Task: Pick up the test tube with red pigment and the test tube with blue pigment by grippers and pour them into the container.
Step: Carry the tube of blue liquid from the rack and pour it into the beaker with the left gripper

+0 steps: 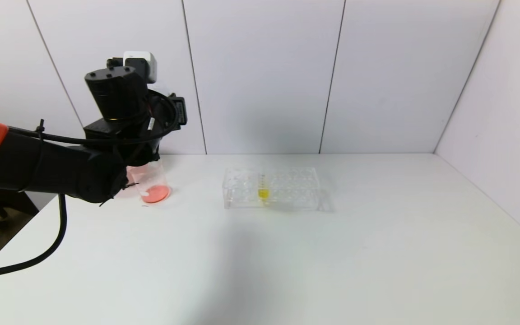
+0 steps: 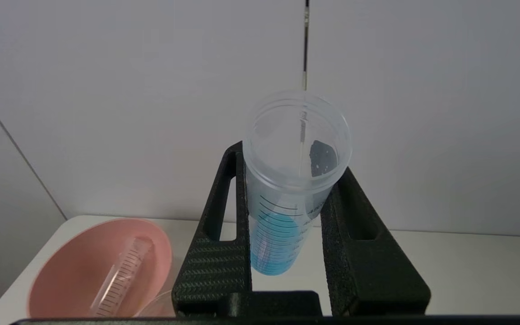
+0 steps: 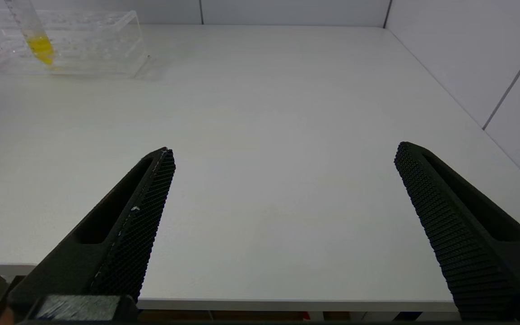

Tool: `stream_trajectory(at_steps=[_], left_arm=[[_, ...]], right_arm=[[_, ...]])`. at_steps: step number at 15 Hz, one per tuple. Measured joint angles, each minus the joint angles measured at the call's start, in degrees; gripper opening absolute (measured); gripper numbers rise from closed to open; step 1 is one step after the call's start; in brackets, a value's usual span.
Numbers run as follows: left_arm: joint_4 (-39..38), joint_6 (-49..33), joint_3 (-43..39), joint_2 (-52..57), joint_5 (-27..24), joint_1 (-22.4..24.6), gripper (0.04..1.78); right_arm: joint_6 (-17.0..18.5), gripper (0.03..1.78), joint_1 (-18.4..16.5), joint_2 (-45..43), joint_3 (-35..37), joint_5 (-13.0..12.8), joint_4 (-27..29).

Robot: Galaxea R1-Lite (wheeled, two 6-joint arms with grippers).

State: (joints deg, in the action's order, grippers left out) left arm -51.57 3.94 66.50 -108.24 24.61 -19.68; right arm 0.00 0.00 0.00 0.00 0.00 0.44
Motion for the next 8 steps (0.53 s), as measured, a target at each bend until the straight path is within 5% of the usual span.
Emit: stream_trajectory(at_steps=[8], left_arm=[[-0.39, -0.22, -3.22, 2.01, -7.89, 13.14, 0.46]], right_arm=[[0.00, 1.77, 0.00, 0.00, 0.00, 0.00, 0.00]])
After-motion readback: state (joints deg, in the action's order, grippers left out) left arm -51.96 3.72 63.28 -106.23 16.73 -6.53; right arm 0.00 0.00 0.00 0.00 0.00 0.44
